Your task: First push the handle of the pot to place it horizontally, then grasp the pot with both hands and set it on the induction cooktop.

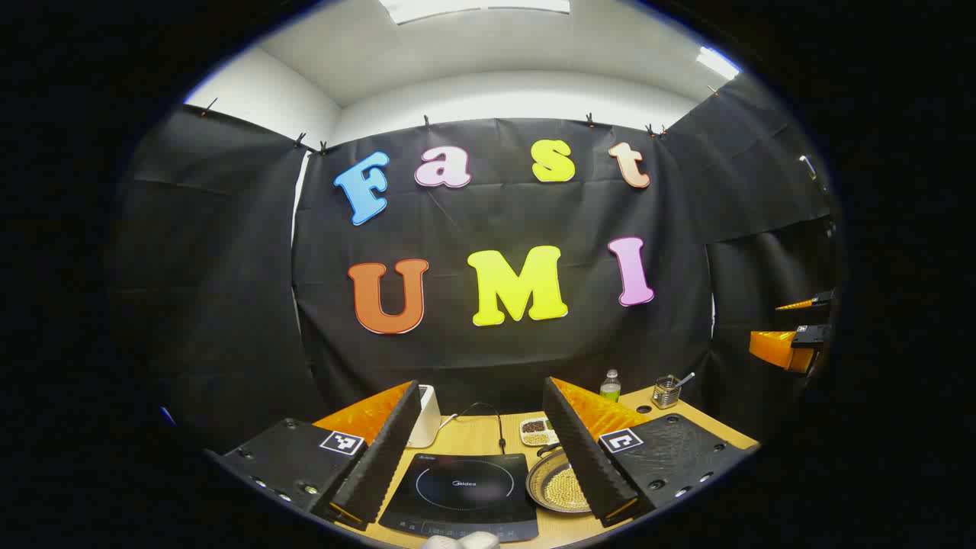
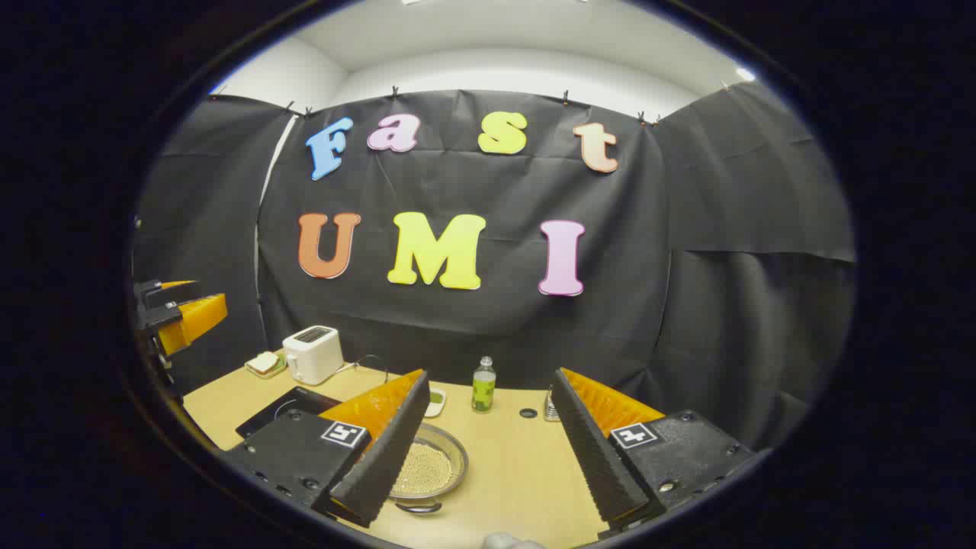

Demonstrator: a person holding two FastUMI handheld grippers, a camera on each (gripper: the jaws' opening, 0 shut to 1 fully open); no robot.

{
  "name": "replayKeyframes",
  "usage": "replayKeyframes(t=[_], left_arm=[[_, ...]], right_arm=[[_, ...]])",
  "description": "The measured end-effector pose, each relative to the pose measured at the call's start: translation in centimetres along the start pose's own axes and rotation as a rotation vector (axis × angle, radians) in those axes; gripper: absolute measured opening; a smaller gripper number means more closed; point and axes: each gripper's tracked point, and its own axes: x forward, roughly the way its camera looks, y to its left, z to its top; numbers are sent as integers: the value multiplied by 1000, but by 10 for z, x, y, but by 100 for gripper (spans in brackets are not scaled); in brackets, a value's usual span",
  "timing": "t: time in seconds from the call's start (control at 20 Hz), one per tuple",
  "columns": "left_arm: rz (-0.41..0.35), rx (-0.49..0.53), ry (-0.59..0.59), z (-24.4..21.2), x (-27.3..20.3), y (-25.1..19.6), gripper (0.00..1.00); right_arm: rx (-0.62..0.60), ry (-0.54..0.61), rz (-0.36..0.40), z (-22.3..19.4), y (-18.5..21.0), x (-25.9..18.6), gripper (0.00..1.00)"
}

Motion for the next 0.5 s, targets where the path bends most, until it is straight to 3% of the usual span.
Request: replayKeyframes(t=[0.5], left_arm=[[-2, 1, 7, -5, 3, 5, 96]], right_arm=[[-10, 19, 5, -7, 10, 8, 100]])
